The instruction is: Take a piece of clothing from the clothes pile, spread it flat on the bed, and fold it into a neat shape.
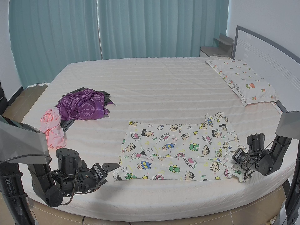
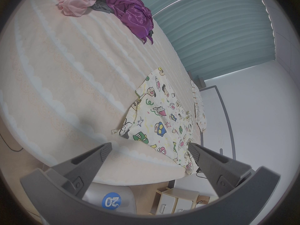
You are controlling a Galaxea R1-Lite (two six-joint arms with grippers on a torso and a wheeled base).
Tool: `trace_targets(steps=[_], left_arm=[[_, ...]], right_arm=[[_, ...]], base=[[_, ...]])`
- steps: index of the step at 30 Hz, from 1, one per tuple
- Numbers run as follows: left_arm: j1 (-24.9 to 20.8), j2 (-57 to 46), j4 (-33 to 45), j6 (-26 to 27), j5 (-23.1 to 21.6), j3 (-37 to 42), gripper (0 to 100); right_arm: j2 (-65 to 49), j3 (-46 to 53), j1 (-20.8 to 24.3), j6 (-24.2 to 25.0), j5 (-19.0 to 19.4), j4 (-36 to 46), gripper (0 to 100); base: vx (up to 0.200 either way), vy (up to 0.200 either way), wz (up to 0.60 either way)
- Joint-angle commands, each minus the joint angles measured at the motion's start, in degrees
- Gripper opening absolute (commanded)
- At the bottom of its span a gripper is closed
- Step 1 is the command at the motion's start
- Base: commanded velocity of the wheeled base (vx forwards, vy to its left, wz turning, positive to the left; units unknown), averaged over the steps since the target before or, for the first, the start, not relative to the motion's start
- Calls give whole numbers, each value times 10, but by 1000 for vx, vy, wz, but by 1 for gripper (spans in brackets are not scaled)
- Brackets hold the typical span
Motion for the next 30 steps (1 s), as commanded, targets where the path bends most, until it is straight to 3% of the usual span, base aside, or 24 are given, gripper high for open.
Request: trace_targets(steps=[1, 6, 17, 30], left_arm=[[-3, 8, -10, 0, 6, 1, 100], [-5, 24, -44, 0, 8, 5, 100], [-6, 31, -63, 1, 8, 15, 100], [-6, 33, -63, 11, 8, 16, 100]], right_arm=[[-36, 15, 1, 0, 0, 1, 0], [-84, 28, 15, -1, -2, 20, 0], [-196, -45, 92, -3, -57, 224, 0], [-197, -38, 153, -3, -118, 298, 0]], base=[[0, 0, 0], [0, 0, 0], [0, 0, 0], [0, 0, 0]])
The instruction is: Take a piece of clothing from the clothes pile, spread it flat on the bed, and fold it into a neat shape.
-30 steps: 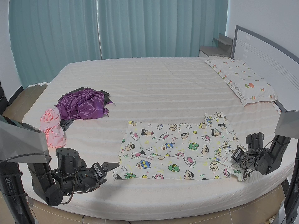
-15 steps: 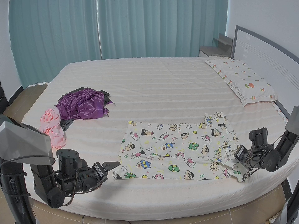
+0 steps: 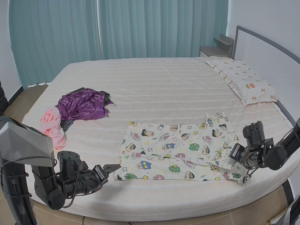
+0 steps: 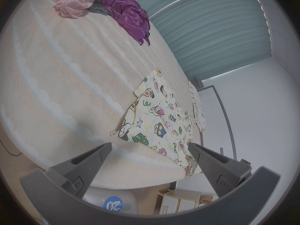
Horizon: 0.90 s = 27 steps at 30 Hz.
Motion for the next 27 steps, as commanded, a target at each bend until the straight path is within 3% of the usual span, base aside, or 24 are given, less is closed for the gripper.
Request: trace_targets(steps=[1, 2, 3, 8, 12, 16, 21, 24, 25, 27], left_arm=[[0, 2, 0, 0, 0, 0, 100], [1, 2, 0, 0, 0, 0, 100], [1, 2, 0, 0, 0, 0, 100], [1, 2, 0, 0, 0, 0, 100], [0, 2, 0, 0, 0, 0, 100], [0, 3, 0, 0, 0, -1, 100], [0, 2, 0, 0, 0, 0, 100], [0, 2, 0, 0, 0, 1, 100], [1, 2, 0, 0, 0, 1, 100], [1, 2, 0, 0, 0, 1, 100]], right_arm=[[-9, 3, 18, 0, -6, 21, 0], [-13, 8, 27, 0, -11, 28, 0], [-17, 11, 32, 0, -13, 31, 100], [-68, 61, 85, 0, -15, 36, 100], [-113, 76, 94, 0, -17, 72, 100], [-144, 76, 74, -2, -14, 108, 100], [-135, 76, 8, -40, 17, 106, 100], [-118, 81, -56, -112, 102, 104, 100], [-118, 81, -60, -115, 107, 104, 100], [-113, 82, -118, -191, 197, 98, 100]], base=[[0, 0, 0], [0, 0, 0], [0, 0, 0], [0, 0, 0], [0, 0, 0], [0, 0, 0], [0, 0, 0], [0, 0, 0], [0, 0, 0], [0, 0, 0]])
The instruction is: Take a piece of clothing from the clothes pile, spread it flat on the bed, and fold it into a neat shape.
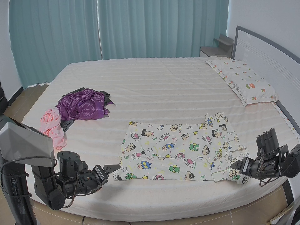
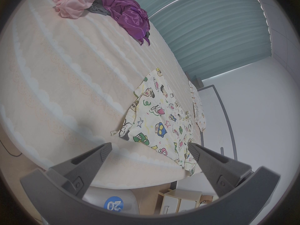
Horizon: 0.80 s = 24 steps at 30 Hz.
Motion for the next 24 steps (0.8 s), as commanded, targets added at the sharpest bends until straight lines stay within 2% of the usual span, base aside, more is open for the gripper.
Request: trace_targets(steps=[1, 2, 3, 4, 5, 6, 7, 8, 12, 14, 18, 24], left_arm=[[1, 1, 0, 0, 0, 1, 100], [1, 1, 0, 0, -1, 1, 100], [1, 1, 0, 0, -1, 1, 100], [1, 1, 0, 0, -1, 1, 100], [1, 1, 0, 0, -1, 1, 100], [1, 1, 0, 0, -1, 1, 100], [1, 1, 0, 0, -1, 1, 100], [1, 1, 0, 0, -1, 1, 100], [1, 1, 0, 0, -1, 0, 100], [1, 1, 0, 0, -1, 0, 100], [1, 1, 0, 0, -1, -1, 100], [1, 4, -1, 0, 0, -1, 100]], right_arm=[[15, 5, -98, -95, 103, -7, 100], [26, 7, -138, -161, 173, -15, 100], [29, 7, -145, -172, 183, -16, 100], [48, 7, -181, -231, 234, -18, 100], [48, 7, -181, -231, 234, -18, 100], [77, 1, -219, -297, 275, -19, 100], [86, 0, -229, -316, 283, -19, 100], [106, -2, -251, -360, 306, -20, 100], [158, -4, -290, -447, 369, -20, 100], [179, -10, -301, -465, 388, -28, 100], [215, -11, -303, -468, 426, -80, 100], [268, -15, -309, -467, 444, -175, 100]], base=[[0, 0, 0], [0, 0, 0], [0, 0, 0], [0, 0, 0], [0, 0, 0], [0, 0, 0], [0, 0, 0], [0, 0, 0], [0, 0, 0], [0, 0, 0], [0, 0, 0], [0, 0, 0]])
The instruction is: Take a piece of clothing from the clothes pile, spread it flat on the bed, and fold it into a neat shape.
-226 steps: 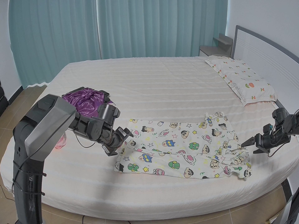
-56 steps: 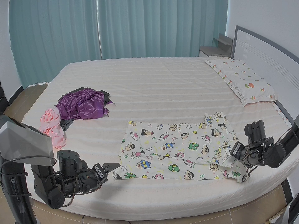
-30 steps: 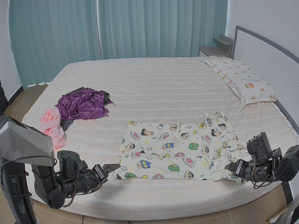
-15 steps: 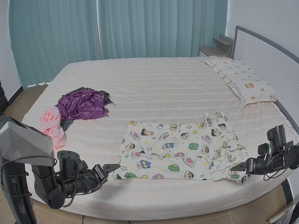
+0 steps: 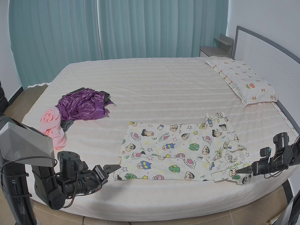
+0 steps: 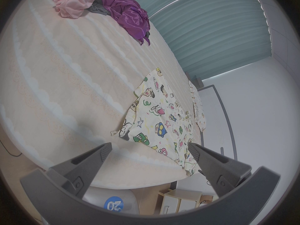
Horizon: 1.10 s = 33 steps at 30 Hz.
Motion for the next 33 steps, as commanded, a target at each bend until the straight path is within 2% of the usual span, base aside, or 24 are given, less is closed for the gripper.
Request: trace_targets(steps=[1, 17, 18, 30, 33], left_arm=[[0, 3, -2, 0, 1, -1, 100], [-1, 20, -46, 1, 1, 8, 100], [-1, 20, -46, 1, 1, 9, 100], [-1, 20, -47, 1, 1, 10, 100], [-1, 20, -47, 1, 1, 10, 100]], right_arm=[[75, -4, -12, -1, 16, -54, 100], [96, -24, -13, 3, 34, -78, 100], [96, -25, -13, 3, 35, -78, 0], [67, 7, -16, 3, 31, -78, 0], [27, 37, -6, 22, 28, -77, 0]], base=[[0, 0, 0], [0, 0, 0], [0, 0, 0], [0, 0, 0], [0, 0, 0]])
